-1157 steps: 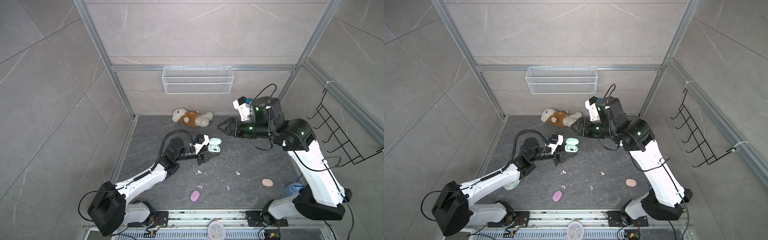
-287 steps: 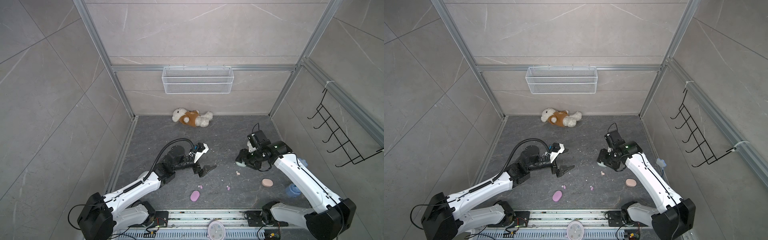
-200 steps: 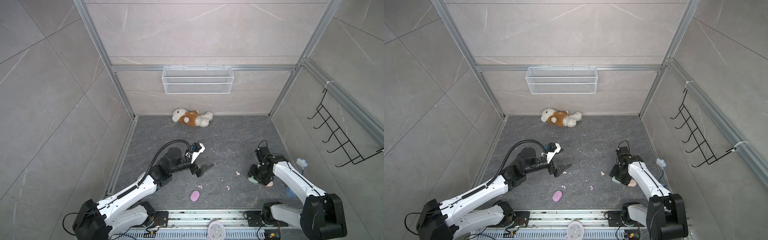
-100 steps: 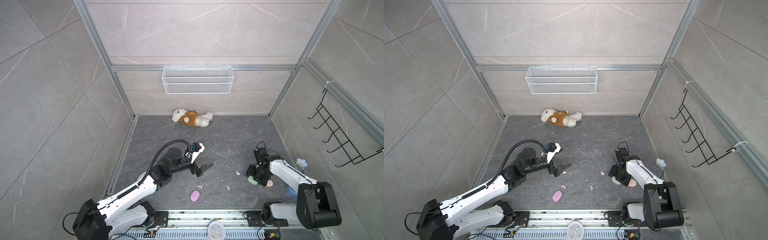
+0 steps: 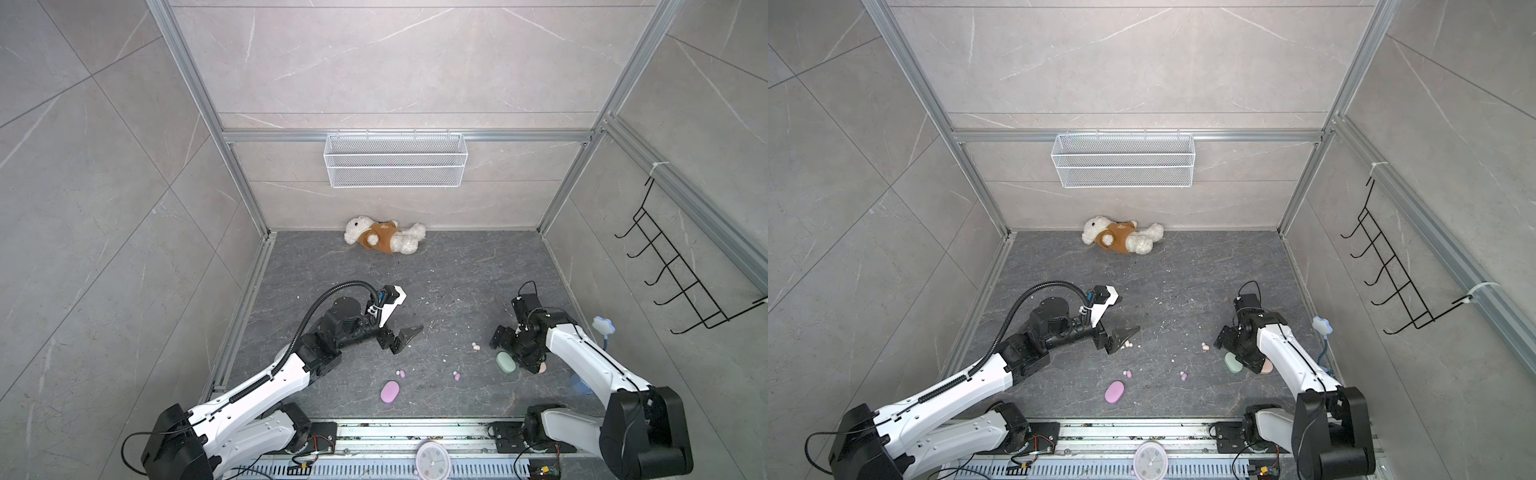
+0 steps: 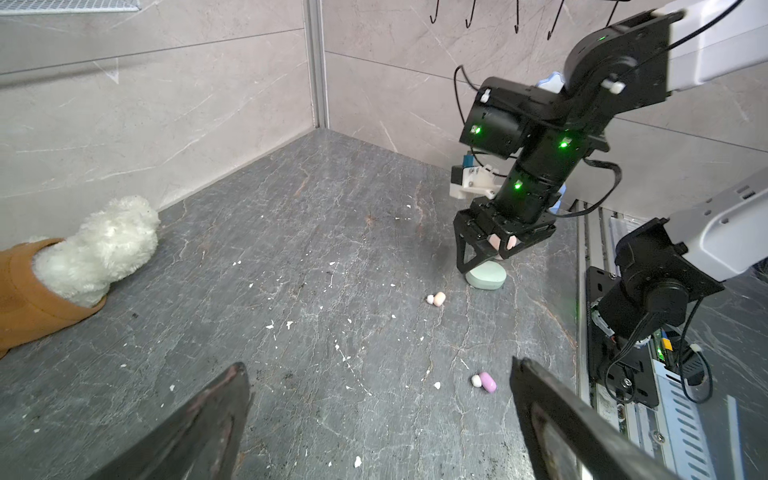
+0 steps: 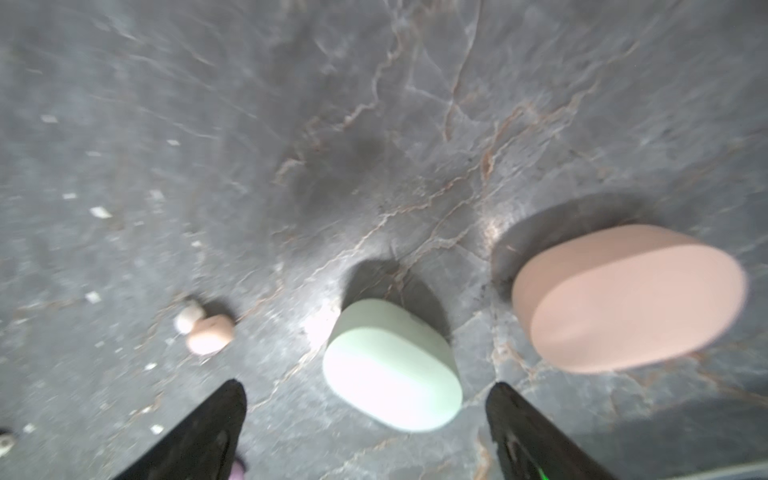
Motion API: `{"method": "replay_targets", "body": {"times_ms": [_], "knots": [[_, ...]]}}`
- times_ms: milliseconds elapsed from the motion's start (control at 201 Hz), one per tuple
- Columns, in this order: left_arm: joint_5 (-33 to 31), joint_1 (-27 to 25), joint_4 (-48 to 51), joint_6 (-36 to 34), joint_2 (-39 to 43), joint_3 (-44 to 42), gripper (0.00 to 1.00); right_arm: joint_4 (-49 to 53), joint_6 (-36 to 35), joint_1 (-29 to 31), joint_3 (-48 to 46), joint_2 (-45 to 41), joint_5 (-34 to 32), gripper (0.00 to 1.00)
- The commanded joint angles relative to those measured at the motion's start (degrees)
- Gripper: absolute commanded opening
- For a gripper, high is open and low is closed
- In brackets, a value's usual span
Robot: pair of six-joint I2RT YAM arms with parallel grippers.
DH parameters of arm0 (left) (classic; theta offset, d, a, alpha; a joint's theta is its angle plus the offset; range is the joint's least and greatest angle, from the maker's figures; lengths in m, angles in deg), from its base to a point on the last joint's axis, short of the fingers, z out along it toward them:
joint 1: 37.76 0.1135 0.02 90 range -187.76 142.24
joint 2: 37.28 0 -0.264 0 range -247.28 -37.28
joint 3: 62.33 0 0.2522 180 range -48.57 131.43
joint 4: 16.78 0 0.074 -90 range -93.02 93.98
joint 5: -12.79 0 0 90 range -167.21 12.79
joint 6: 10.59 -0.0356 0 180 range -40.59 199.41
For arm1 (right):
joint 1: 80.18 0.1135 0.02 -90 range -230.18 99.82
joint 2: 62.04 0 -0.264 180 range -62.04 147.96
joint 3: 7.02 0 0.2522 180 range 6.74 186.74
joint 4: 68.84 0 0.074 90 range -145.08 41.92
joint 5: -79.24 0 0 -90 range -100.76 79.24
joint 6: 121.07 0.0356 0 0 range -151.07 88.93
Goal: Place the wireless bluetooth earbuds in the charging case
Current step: 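Carry the case with the right gripper and set it beside the peach case, then move the right gripper over the purple case while the left arm draws back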
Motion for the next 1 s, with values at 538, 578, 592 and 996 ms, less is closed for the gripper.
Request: {"method": "replay_targets", "body": {"times_ms": [538,578,592,996], "knots": [[-5.89,9.29,9.84,14.30,7.57,-2.41,1.00,-2.12,4.06,36.87,10.45,0.01,-0.72,0.94],[-5.81,10.38,10.71,15.11,7.48,-2.16,1.00,-3.70,3.49,39.83,10.92,1.76,-0.41,0.94],[-5.61,10.70,10.96,15.28,7.41,-2.05,1.00,-4.10,3.50,41.56,11.45,2.82,-0.72,0.94],[-0.26,20.64,14.76,20.87,5.74,0.32,1.00,-8.35,-3.83,65.01,24.66,24.65,-3.24,0.92]]}}
